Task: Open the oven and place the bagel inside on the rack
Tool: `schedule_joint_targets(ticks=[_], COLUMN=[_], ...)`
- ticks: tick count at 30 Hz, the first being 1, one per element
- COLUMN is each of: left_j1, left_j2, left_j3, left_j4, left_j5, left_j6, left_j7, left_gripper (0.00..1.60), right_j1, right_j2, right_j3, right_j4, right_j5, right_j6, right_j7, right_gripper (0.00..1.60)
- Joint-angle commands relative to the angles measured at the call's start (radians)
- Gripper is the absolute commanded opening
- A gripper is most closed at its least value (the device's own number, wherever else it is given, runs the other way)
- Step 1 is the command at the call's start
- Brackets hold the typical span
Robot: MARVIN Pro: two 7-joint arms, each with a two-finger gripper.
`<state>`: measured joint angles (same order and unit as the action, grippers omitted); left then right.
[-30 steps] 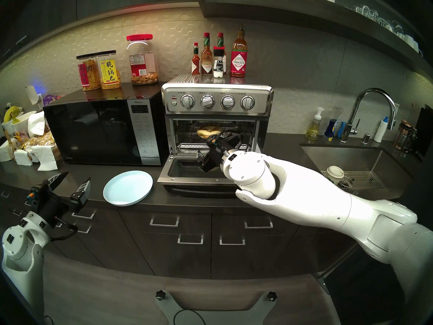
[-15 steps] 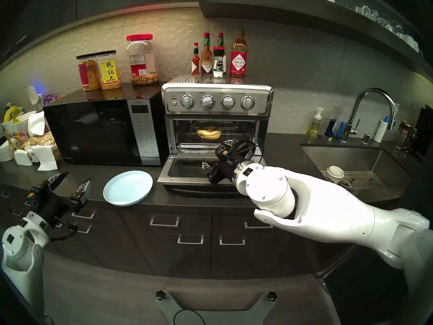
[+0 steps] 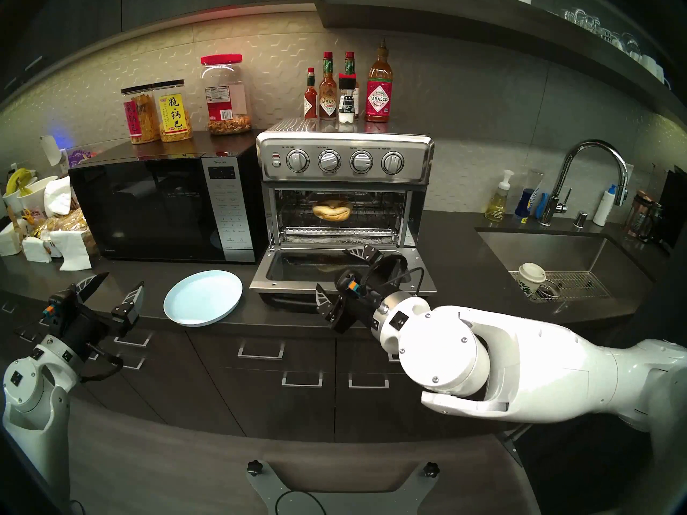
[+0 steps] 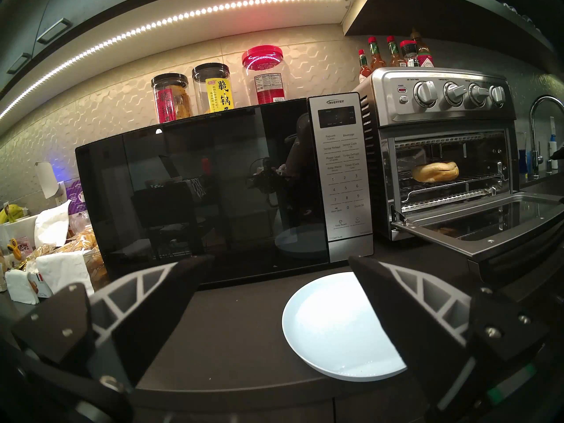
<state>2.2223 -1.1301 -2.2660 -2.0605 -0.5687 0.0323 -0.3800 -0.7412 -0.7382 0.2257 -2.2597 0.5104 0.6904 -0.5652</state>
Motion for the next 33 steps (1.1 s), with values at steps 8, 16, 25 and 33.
schedule_joint_targets(ticks=[8,16,25,33], left_j1=[0.001,0.001,0.001,0.001], left_j2=[0.001,0.001,0.001,0.001], left_j3=[-0.009,-0.009,-0.009,-0.009], left_j4=[-0.022,-0.022,-0.022,-0.022], left_j5=[0.002,0.002,0.002,0.002], left_j6=[0.000,-0.001,-0.001,-0.001], left_j7=[0.002,0.002,0.002,0.002], left_gripper=[1.60,1.60,1.60,1.60], right_j1=[0.019,0.025,0.035,0.024], right_j2=[0.000,-0.046,-0.078,-0.101], right_j3=[-0.041,-0.096,-0.121,-0.129], right_j4=[-0.053,-0.017,0.010,0.037], right_j5=[-0.043,-0.069,-0.082,-0.089], right_j6=[0.126,0.153,0.171,0.169], right_j7=[-0.014,-0.002,0.009,0.004], right_gripper=[1.60,0.00,0.00,0.00])
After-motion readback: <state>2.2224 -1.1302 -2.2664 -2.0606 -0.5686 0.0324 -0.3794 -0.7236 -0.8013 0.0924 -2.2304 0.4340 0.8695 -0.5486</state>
